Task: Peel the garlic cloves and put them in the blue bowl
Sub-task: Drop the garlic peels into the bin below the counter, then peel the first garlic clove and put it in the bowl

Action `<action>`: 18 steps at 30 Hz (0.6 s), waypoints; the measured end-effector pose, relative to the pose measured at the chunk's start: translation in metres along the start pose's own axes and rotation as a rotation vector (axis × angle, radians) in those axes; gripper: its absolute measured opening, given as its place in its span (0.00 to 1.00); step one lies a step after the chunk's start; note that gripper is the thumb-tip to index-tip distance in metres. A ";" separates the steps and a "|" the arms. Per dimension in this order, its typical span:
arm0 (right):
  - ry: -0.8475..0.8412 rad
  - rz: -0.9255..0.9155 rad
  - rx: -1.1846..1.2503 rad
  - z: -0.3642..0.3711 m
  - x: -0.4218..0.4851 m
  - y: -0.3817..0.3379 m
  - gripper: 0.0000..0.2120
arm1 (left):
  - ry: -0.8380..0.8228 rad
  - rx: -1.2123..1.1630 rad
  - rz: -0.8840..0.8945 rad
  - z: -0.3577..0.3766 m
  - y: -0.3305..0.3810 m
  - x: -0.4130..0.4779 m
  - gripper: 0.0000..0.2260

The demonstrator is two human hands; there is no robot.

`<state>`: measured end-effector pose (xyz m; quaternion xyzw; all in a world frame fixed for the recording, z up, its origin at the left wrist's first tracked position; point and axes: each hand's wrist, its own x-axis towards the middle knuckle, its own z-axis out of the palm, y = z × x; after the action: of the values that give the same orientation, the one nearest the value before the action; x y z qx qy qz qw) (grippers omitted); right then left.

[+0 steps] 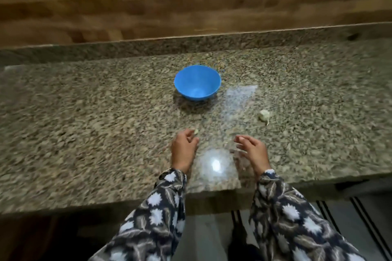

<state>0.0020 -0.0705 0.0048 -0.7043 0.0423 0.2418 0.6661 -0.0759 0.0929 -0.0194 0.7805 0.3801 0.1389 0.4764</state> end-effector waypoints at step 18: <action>0.214 -0.194 -0.863 -0.042 0.125 -0.028 0.26 | -0.036 0.346 0.005 0.016 0.075 0.189 0.07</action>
<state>0.1344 -0.0747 -0.0195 -0.9392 -0.0600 0.0994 0.3231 0.0950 0.2009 0.0093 0.8542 0.3880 0.0584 0.3412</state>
